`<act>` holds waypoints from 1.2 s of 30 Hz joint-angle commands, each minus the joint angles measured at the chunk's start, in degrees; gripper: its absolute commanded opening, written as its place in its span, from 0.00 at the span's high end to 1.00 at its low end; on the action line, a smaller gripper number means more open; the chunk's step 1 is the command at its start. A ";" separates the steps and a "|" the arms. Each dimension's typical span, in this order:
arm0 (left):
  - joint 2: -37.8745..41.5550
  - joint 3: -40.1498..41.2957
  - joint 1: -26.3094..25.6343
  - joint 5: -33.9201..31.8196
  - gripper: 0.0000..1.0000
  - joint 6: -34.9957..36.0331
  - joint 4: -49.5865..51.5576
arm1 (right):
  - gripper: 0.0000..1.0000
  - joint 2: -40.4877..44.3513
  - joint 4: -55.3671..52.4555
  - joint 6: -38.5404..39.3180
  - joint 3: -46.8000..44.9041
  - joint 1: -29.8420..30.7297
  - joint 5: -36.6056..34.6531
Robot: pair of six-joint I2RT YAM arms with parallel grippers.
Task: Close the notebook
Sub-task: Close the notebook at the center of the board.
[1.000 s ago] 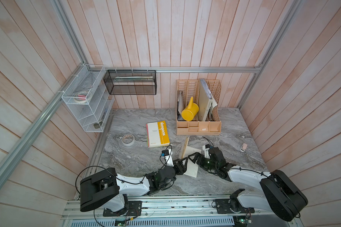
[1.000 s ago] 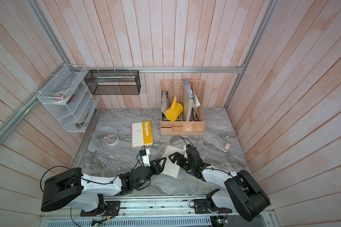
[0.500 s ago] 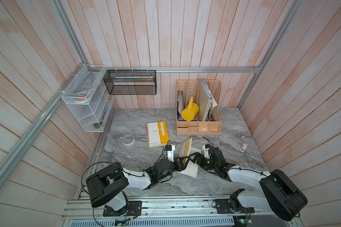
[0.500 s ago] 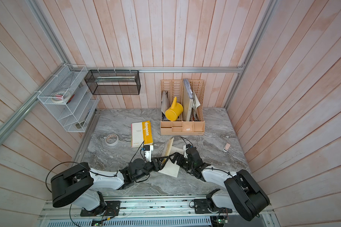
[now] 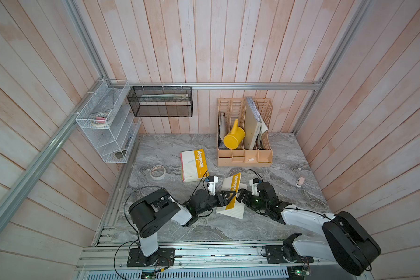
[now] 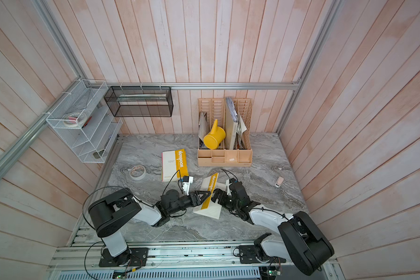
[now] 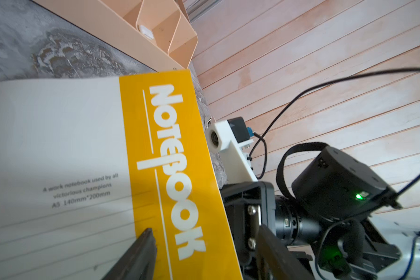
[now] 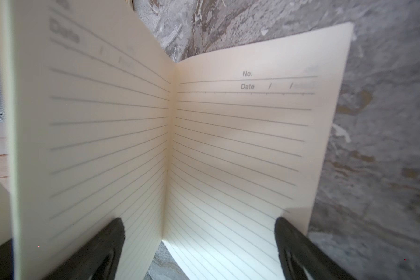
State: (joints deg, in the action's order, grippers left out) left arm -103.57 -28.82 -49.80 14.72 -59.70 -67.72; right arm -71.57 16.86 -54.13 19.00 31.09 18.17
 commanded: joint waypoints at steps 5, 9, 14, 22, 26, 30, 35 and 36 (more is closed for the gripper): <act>-4.07 -1.52 4.66 9.27 0.32 -0.59 -3.03 | 0.02 4.64 -9.59 2.51 2.25 0.31 -2.74; -7.07 -2.99 5.10 11.97 0.32 -1.22 -3.96 | 0.02 6.97 -12.68 3.30 3.94 0.34 -3.82; -9.49 -4.01 5.15 13.06 0.32 -2.59 -6.38 | 0.02 9.84 -16.62 4.28 5.83 0.12 -5.66; -10.68 -4.00 5.15 13.24 0.32 -2.52 -4.51 | 0.02 15.97 -24.18 6.49 10.06 0.06 -10.57; -9.97 -3.05 5.02 12.13 0.32 -1.92 -3.93 | 0.02 18.36 -23.81 6.01 10.26 0.05 -11.55; -7.58 -3.48 4.97 10.02 0.32 -0.25 2.41 | 0.02 18.21 -18.80 3.72 7.86 -0.16 -7.81; -4.55 -7.58 4.80 6.39 0.32 3.02 20.07 | 0.02 16.71 -13.03 1.48 5.54 -0.10 -4.11; -4.29 -8.33 4.80 6.13 0.32 3.63 22.29 | 0.02 16.39 -12.39 1.40 5.47 -0.09 -3.75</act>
State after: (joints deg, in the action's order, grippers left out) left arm -109.82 -34.87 -44.80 23.46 -59.29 -55.79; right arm -54.54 0.73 -51.37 25.50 31.03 12.03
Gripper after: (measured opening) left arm 0.680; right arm 0.983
